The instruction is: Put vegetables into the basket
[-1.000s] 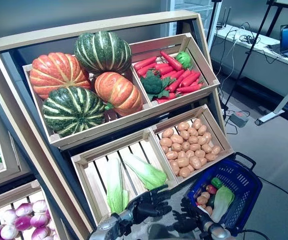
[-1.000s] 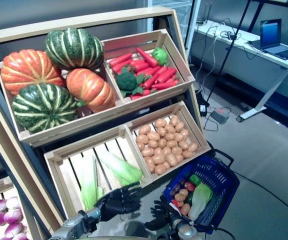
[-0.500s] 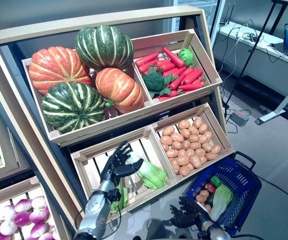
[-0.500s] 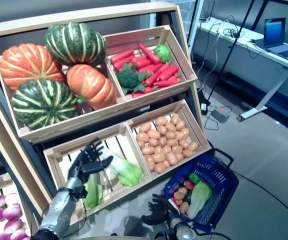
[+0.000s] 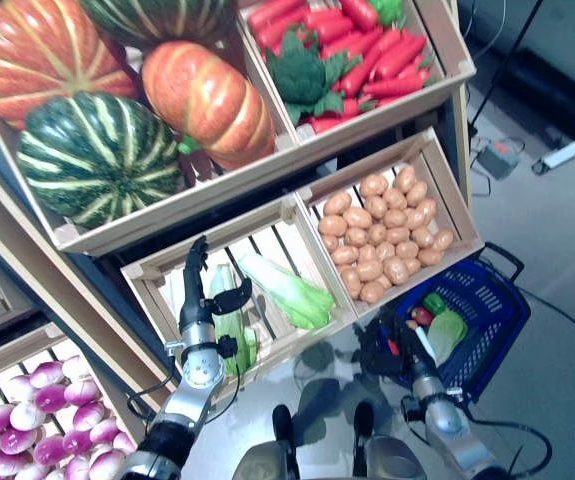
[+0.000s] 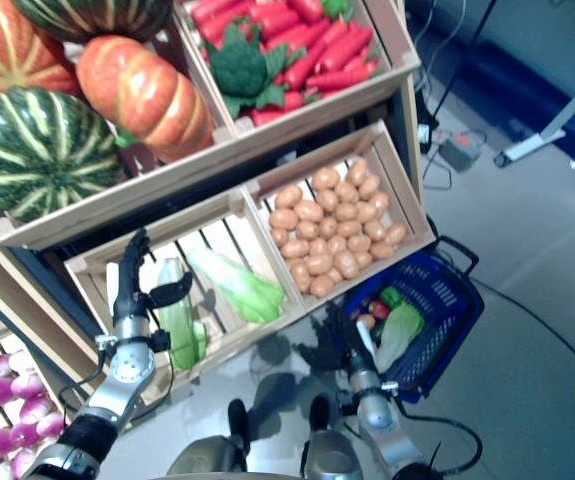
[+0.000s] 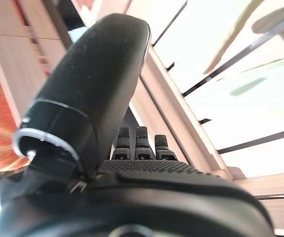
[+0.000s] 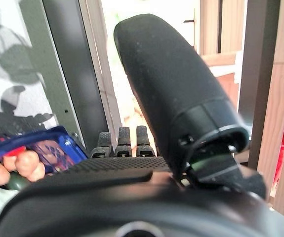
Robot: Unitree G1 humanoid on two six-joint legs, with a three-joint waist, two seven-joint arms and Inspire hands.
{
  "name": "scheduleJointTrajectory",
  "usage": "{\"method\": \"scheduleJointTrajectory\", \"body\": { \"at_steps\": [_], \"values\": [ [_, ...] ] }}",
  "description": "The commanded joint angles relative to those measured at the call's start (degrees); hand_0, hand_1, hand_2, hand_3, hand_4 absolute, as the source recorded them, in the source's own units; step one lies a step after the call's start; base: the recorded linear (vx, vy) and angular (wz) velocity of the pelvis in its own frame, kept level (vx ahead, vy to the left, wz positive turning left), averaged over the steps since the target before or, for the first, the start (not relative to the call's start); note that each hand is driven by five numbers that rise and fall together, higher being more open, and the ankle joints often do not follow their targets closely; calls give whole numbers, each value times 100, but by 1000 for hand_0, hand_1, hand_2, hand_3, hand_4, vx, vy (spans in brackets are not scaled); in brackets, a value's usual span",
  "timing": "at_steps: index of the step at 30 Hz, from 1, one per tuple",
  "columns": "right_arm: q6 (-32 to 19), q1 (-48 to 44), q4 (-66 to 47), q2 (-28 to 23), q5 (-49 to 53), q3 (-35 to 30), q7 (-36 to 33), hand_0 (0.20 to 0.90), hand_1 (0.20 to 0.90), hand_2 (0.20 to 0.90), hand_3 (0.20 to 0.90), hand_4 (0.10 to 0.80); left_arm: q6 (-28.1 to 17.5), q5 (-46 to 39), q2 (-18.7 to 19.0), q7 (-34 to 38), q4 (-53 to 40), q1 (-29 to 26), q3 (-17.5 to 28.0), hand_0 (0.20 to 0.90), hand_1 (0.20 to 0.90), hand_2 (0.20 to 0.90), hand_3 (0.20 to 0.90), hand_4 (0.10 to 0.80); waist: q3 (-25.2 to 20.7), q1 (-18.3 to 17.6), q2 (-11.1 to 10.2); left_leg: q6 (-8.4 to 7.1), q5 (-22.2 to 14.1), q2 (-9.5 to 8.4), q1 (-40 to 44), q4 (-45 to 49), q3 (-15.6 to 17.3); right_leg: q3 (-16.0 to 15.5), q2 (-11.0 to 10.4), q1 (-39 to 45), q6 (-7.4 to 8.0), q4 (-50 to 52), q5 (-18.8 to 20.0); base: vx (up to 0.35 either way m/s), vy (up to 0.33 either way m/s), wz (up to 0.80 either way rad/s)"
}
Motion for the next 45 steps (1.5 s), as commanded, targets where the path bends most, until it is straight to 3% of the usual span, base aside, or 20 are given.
{"method": "scheduleJointTrajectory", "body": {
  "at_steps": [1, 6, 11, 25, 34, 45],
  "values": [
    [-973, -271, -676, -38, 117, -177, -303, 900, 900, 900, 900, 800, -218, 160, 142, 527, -191, -774, 116, 900, 900, 900, 900, 800, 255, -116, -163, -109, -982, -197, -451, 1379, -203, -211, -161, -155, -405, 1269, -1043, -71, 44, -4],
    [-1155, -532, -820, -116, 244, -247, -336, 900, 900, 900, 900, 800, -42, 84, 118, 726, 139, -1163, 82, 900, 900, 900, 900, 800, 515, -184, -169, -152, -1214, -143, -1071, 2263, -113, -184, -259, -743, -502, 2097, -1276, -92, 47, 0],
    [-1014, -779, -754, -115, 393, -202, -368, 900, 900, 900, 900, 800, -25, 93, 167, 1037, 435, -1453, 158, 900, 900, 900, 900, 800, 721, -221, -289, -109, -1490, 62, -1628, 3125, 13, -155, -336, -1282, -561, 2893, -1543, -63, 17, -2],
    [-578, -781, -664, -165, 1147, -396, 80, 900, 900, 900, 900, 800, 97, 150, 514, 1554, 599, -1851, 480, 900, 900, 900, 900, 800, 983, -261, -451, 120, -2189, 159, -2849, 4647, -24, 142, -582, -2693, -506, 4653, -2019, 7, 27, -3],
    [-337, -751, -800, -336, 1229, -454, 290, 900, 900, 900, 900, 800, 221, 55, 944, 1661, 755, -2086, 680, 900, 900, 900, 900, 800, 991, -324, -459, 72, -2398, 210, -3241, 5036, -8, 257, -617, -3192, -455, 5066, -2157, 54, 25, -1],
    [-173, -851, -766, -587, 1264, -535, 330, 900, 900, 900, 900, 800, 424, -75, 1502, 1749, 1006, -2550, 773, 900, 900, 900, 900, 800, 1002, -380, -430, 20, -2406, 221, -3529, 5043, 33, 349, -610, -3584, -392, 5099, -2079, 22, 52, -1]
  ]
}}
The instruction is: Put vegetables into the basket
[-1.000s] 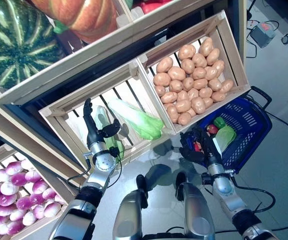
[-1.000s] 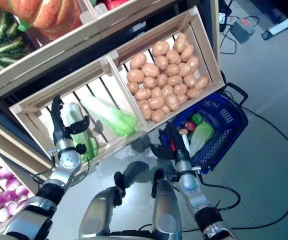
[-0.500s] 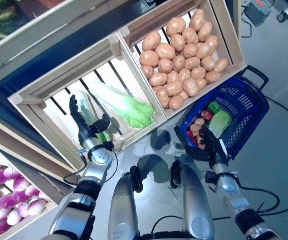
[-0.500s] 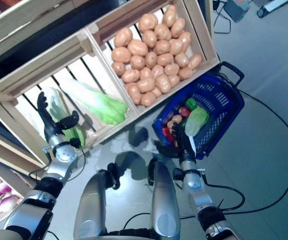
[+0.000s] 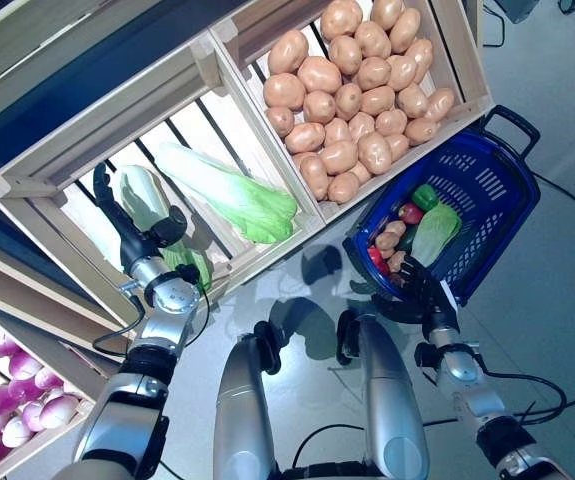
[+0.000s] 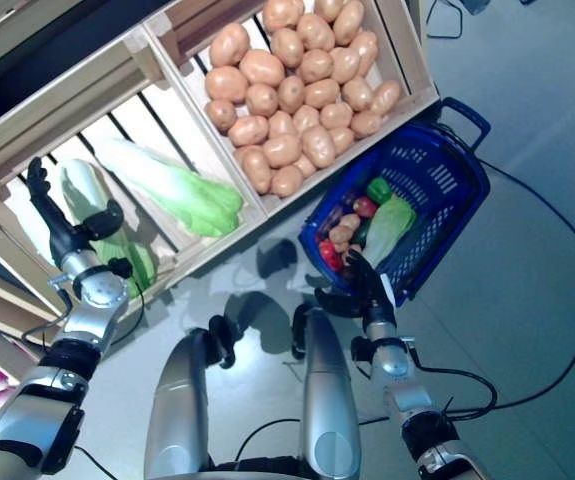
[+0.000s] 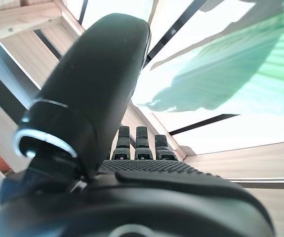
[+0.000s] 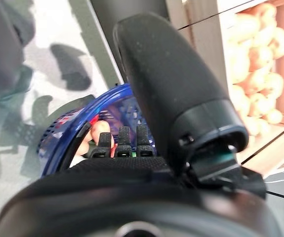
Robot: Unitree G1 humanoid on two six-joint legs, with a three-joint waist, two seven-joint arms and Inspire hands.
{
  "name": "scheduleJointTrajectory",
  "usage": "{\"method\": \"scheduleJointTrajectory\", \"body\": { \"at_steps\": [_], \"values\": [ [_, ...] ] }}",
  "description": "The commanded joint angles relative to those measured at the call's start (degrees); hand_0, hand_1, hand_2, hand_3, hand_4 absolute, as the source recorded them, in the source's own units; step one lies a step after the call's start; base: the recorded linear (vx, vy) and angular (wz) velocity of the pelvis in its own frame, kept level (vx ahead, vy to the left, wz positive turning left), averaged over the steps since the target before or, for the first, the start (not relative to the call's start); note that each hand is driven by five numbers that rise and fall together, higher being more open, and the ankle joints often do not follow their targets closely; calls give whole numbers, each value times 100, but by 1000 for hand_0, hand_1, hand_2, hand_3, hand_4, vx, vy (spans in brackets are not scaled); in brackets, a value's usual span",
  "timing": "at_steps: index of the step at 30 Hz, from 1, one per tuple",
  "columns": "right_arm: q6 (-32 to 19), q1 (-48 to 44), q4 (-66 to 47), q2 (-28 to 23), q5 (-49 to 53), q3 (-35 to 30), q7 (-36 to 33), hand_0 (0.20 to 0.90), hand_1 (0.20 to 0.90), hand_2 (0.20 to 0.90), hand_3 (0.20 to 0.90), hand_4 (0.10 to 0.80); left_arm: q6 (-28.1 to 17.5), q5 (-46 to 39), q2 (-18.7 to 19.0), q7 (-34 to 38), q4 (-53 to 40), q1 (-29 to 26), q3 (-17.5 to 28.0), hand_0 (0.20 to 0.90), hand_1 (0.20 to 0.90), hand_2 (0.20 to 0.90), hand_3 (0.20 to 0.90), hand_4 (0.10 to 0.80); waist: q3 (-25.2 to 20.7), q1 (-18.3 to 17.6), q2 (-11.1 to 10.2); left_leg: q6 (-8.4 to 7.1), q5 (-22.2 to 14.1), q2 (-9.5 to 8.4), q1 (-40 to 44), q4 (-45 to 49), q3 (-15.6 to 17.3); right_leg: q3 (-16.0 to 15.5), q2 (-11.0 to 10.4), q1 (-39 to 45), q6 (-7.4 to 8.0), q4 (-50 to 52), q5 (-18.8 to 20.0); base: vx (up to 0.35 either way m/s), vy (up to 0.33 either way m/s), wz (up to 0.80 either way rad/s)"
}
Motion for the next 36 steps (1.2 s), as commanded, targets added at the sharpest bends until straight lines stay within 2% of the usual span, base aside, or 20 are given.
{"method": "scheduleJointTrajectory", "body": {
  "at_steps": [1, 11, 21, 27, 35, 36],
  "values": [
    [-268, -108, -736, -174, 128, -250, 156, 900, 900, 900, 900, 800, -153, -38, 726, 410, 49, -709, 218, 900, 900, 900, 900, 800, -24, -83, -59, 210, -585, -267, 123, 29, 290, -12, -236, 267, 148, -126, -91, 13, 77, 0],
    [-77, -357, -723, -408, 252, -267, 9, 900, 900, 900, 900, 800, 290, -448, 1037, 532, 497, -1400, 45, 900, 900, 900, 900, 800, -24, -143, -64, 209, -523, -252, -253, -73, 328, 97, -164, -162, 229, -257, 78, 5, 76, 1],
    [-41, -504, -802, -465, 229, -249, -177, 900, 900, 900, 900, 800, 616, -1211, 1031, 535, 765, -1826, 15, 900, 900, 900, 900, 800, -24, -185, -84, 215, -536, -203, -809, 17, 338, 144, -103, -715, 256, -222, 141, -9, 43, -2],
    [-27, -637, -802, -462, 225, -199, -303, 900, 900, 900, 900, 800, 736, -1597, 959, 290, 967, -2014, -26, 900, 900, 900, 900, 800, -24, -206, -116, 218, -535, -179, -1084, 82, 335, 151, -85, -975, 240, -182, 156, -10, 6, 0],
    [90, -781, -816, -593, 252, -217, -370, 900, 900, 900, 900, 800, 1215, -2201, 1188, -229, 1368, -2321, -87, 900, 900, 900, 900, 800, -24, -267, -133, 213, -474, -135, -1323, 97, 358, 143, -31, -1194, 200, -217, 211, -21, 12, -5],
    [106, -777, -850, -615, 251, -219, -383, 900, 900, 900, 900, 800, 1233, -2271, 1202, -297, 1380, -2366, -119, 825, 825, 825, 825, 750, -24, -282, -130, 217, -469, -128, -1343, 97, 364, 143, -26, -1214, 195, -217, 211, -47, 26, -7]
  ]
}}
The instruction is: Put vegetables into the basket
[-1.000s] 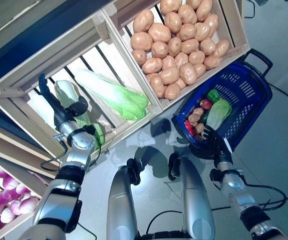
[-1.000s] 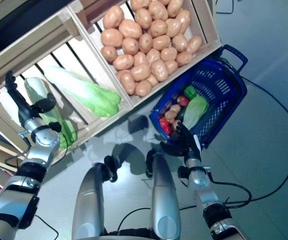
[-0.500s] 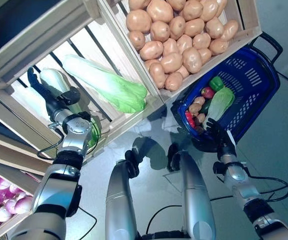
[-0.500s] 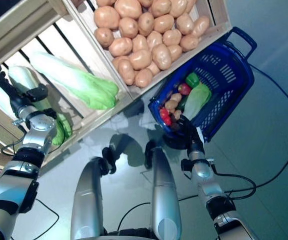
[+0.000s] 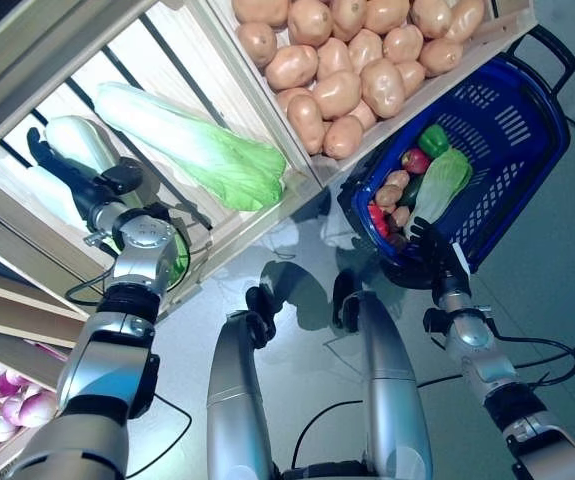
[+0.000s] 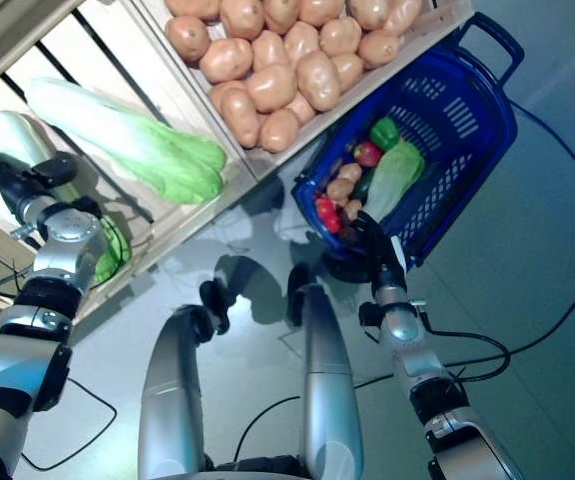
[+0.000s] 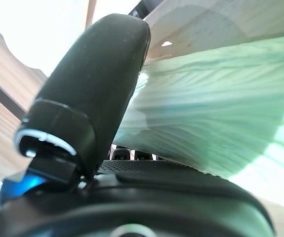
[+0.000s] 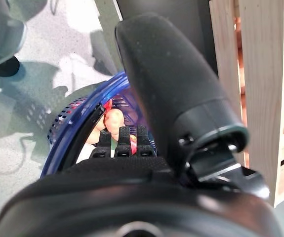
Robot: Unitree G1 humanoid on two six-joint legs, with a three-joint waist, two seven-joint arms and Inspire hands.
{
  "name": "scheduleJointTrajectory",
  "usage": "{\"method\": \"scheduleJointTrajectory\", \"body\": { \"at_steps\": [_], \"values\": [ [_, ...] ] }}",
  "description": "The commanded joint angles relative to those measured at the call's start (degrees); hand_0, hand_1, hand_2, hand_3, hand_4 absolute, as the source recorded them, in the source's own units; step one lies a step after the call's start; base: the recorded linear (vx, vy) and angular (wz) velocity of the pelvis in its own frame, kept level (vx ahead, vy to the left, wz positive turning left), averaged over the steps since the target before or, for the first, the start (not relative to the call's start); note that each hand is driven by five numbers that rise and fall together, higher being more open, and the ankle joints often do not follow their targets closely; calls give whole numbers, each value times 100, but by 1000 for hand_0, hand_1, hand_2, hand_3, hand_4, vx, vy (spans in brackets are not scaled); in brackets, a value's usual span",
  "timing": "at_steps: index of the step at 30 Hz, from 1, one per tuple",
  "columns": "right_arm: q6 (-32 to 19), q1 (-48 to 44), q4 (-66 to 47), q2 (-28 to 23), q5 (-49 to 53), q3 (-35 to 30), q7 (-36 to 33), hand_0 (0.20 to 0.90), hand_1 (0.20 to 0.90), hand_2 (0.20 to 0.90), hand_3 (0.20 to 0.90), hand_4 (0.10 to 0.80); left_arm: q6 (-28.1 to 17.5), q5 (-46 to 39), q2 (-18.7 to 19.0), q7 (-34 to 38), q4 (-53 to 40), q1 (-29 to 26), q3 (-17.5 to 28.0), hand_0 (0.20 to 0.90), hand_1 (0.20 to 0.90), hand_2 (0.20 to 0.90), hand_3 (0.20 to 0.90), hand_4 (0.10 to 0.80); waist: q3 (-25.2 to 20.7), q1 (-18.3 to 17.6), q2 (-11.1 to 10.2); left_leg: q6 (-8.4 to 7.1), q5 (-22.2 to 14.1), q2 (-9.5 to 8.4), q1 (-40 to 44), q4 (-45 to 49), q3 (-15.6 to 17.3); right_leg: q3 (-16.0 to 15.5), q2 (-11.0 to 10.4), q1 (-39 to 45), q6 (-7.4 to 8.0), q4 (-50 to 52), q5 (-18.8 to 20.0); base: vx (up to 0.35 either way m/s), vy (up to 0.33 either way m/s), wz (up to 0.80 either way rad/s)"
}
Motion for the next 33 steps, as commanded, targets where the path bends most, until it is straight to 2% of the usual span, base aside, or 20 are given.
{"method": "scheduleJointTrajectory", "body": {
  "at_steps": [1, 2, 6, 11, 20, 24, 28, 33],
  "values": [
    [-155, 79, -741, -279, 225, -128, -361, 900, 900, 900, 900, 800, 267, -627, 681, -783, 430, -620, -90, 825, 825, 825, 825, 750, -25, -130, -114, 172, -463, -159, 160, -251, 428, 29, -151, 238, 157, -280, -50, -33, 11, -8],
    [-147, 79, -756, -298, 223, -135, -362, 900, 900, 900, 900, 800, 220, -623, 717, -799, 410, -676, -110, 300, 300, 300, 300, 400, -25, -135, -112, 176, -465, -157, 150, -250, 432, 31, -148, 223, 157, -272, -53, -34, 2, -10],
    [-225, 108, -714, -352, 196, -136, -307, 900, 900, 900, 900, 800, 50, -670, 840, -780, 255, -886, -227, 300, 300, 300, 300, 400, -25, -152, -85, 188, -464, -143, 136, -259, 468, 33, -143, 202, 150, -274, -59, -17, -2, -4],
    [-356, 129, -677, -375, 262, -114, -230, 900, 900, 900, 900, 800, 122, -758, 952, -807, 202, -1061, -329, 300, 300, 300, 300, 400, -25, -172, -52, 193, -472, -137, 341, -327, 536, 44, -132, 379, 144, -330, -78, -20, -10, 1],
    [-525, 352, -696, -231, 220, -65, -169, 900, 900, 900, 900, 800, 86, -642, 1047, -1129, 346, -868, -236, 300, 300, 300, 300, 400, -25, -196, -58, 161, -327, -160, 1375, -914, 632, 12, -105, 1365, 182, -870, -19, 0, -22, -3],
    [-520, 487, -814, -144, 238, -55, -183, 900, 900, 900, 900, 800, 90, -165, 1059, -1309, 144, -618, -282, 300, 300, 300, 300, 400, -25, -143, -69, 172, -291, -201, 1916, -1151, 634, -91, -145, 1904, 214, -1087, -9, 1, -46, -1],
    [-569, 613, -937, -71, 308, -116, -144, 900, 900, 900, 900, 800, -329, -46, 1092, -1638, -47, -228, -231, 300, 300, 300, 300, 400, -25, -111, -72, 227, -363, -254, 2490, -1209, 605, -170, -190, 2476, 195, -1105, -96, -5, -40, -5],
    [-398, 1010, -1086, 127, 184, -276, -126, 900, 900, 900, 900, 800, -875, 388, 813, -1896, -851, 1016, 39, 300, 300, 300, 300, 400, -449, -24, -10, 290, -392, -378, 3355, -1549, 587, -280, -263, 3400, 187, -1445, -159, 69, -34, -8]
  ]
}}
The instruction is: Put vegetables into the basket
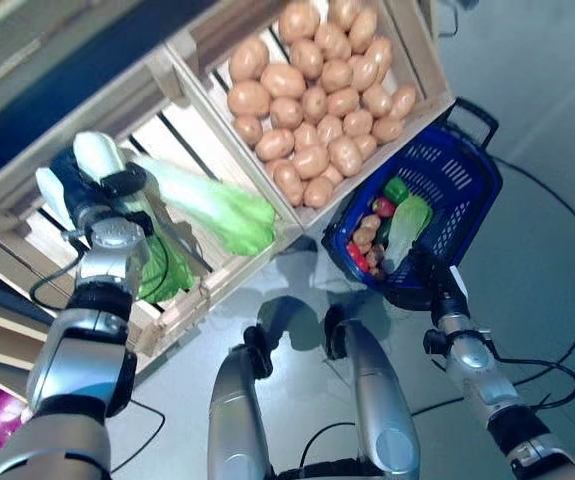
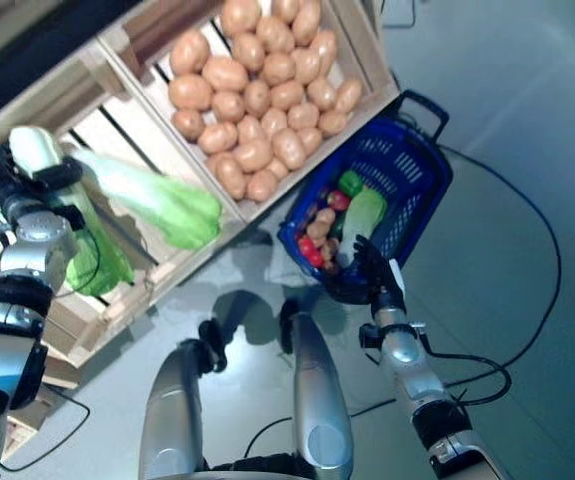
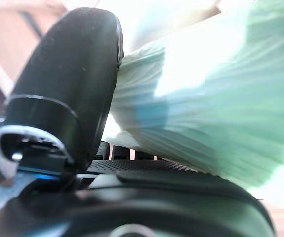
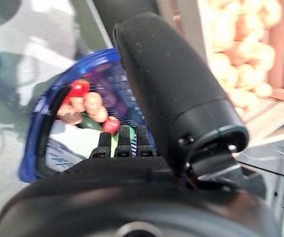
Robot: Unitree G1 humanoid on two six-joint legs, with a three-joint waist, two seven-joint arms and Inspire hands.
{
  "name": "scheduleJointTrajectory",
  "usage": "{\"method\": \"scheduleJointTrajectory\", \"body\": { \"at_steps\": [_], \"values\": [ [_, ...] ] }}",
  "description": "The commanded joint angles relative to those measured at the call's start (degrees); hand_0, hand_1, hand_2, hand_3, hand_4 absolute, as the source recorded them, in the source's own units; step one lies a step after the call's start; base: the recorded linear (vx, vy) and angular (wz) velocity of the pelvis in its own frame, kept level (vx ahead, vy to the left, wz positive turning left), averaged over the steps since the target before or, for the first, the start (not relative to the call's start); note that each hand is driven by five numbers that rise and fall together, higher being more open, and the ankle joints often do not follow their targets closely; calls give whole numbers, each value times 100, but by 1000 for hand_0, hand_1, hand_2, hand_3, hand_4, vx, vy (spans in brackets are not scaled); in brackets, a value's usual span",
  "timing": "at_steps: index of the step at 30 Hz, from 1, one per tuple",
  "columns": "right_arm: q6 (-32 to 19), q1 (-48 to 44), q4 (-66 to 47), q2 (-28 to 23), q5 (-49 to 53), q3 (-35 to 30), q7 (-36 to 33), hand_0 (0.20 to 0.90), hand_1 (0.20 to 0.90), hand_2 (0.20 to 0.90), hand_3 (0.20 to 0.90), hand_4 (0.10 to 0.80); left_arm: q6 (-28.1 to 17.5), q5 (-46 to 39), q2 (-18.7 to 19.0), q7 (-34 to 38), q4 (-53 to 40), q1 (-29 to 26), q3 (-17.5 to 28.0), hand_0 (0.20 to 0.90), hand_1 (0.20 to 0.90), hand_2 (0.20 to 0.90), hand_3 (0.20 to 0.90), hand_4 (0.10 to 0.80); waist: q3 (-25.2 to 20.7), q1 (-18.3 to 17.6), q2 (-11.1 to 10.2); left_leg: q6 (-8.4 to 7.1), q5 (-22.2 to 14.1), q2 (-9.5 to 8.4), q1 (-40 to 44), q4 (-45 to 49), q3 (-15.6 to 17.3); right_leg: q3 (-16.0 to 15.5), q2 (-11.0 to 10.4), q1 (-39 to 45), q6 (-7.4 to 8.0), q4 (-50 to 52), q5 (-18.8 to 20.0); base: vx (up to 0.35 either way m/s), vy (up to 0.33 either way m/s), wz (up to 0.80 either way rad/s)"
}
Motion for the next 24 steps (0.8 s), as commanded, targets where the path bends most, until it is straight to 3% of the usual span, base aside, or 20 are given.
{"method": "scheduleJointTrajectory", "body": {
  "at_steps": [1, 3, 10, 15, 18, 21, 24],
  "values": [
    [-424, 141, -710, 15, 127, -330, -131, 900, 900, 900, 900, 800, -1014, 583, 347, 75, -772, 270, 247, 300, 300, 300, 300, 400, -455, 119, 168, 318, -471, -326, 614, -304, 399, -90, -298, 687, 131, -182, -331, 93, -34, 0],
    [-303, 364, -722, 148, -130, -420, -541, 900, 900, 900, 900, 800, -1462, 915, 41, 58, -1163, 975, 398, 300, 300, 300, 300, 400, -713, 217, 206, 345, -406, -417, 1099, -618, 374, -168, -339, 1226, 149, -499, -298, 102, -41, -2],
    [-47, 591, -1169, 453, -291, -652, -707, 900, 900, 900, 900, 800, -1628, 1911, -153, 36, -2197, 2049, 569, 300, 300, 300, 300, 400, -1529, 395, 342, 340, -37, -686, 2312, -1832, 289, -357, -204, 2588, 227, -1872, 19, 101, -63, 0],
    [89, 508, -1390, 435, 50, -647, 673, 900, 900, 900, 900, 800, -1924, 1704, -224, -542, -2562, 2302, 665, 300, 300, 300, 300, 400, -1960, 418, 407, 261, 242, -750, 3009, -2737, 260, -458, -36, 3363, 269, -2866, 296, 56, -76, 3],
    [15, 447, -1640, 363, 259, -633, 1720, 900, 900, 900, 900, 800, -2039, 1000, -404, -1420, -2889, 2340, 700, 300, 300, 300, 300, 400, -2146, 428, 413, 213, 430, -771, 3272, -3200, 240, -509, 49, 3638, 298, -3313, 483, -7, -93, 17],
    [406, 158, -1733, 249, 629, -631, 2638, 900, 900, 900, 900, 800, -1945, 2, -616, -2781, -3050, 2137, 627, 300, 300, 300, 300, 400, -2362, 447, 418, 152, 664, -792, 3568, -3838, 248, -630, 145, 3930, 358, -3911, 755, -23, -102, 9],
    [873, -58, -1801, 148, 971, -593, 3040, 900, 900, 900, 900, 800, -1936, -373, -539, -3261, -3009, 1910, 507, 300, 300, 300, 300, 400, -2444, 439, 424, 121, 787, -789, 3691, -4152, 292, -696, 190, 4042, 385, -4206, 899, -36, -75, 7]
  ]
}}
